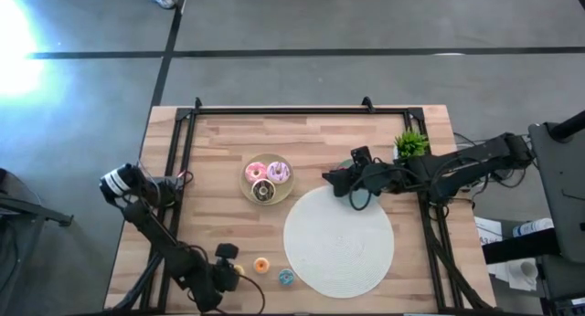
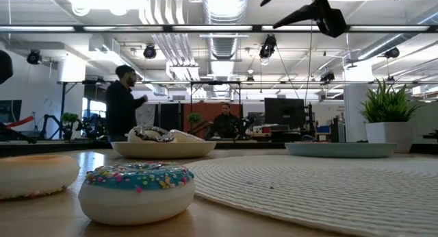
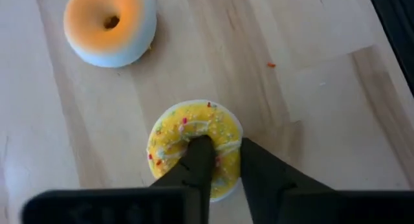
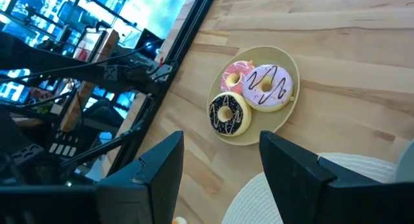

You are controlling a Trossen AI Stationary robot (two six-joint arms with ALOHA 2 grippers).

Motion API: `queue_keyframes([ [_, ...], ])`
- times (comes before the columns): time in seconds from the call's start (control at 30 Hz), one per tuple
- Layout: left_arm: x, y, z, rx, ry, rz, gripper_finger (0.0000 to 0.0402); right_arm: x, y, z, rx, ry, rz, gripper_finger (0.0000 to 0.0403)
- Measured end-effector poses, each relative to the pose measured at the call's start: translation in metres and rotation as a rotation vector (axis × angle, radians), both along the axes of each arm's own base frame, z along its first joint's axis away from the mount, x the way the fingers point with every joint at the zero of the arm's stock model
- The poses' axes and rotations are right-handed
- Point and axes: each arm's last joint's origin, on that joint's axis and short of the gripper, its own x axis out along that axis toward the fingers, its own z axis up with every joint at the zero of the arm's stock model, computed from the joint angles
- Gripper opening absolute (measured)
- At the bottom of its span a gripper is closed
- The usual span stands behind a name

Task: Pick & Place donuts
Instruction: Put the small yellow donut on the blue plate

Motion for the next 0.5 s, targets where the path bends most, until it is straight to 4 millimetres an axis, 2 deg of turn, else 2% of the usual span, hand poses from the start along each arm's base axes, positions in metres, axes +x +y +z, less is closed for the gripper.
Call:
queue_keyframes([
  [0.13,0.003,0.009,0.009,0.026,0.020,0.038,0.0007,-0.006,0.002,0.006,-0.032,-0.014,0.028,0.0194],
  [0.37,0.018,0.039,0.048,0.102,0.010,0.094,0.0001,-0.025,0.003,0.033,-0.137,-0.083,0.074,0.0194],
  [0.5,0.035,0.067,0.070,0.095,-0.057,0.106,0.0001,-0.037,0.000,0.039,-0.154,-0.081,0.082,0.0194],
])
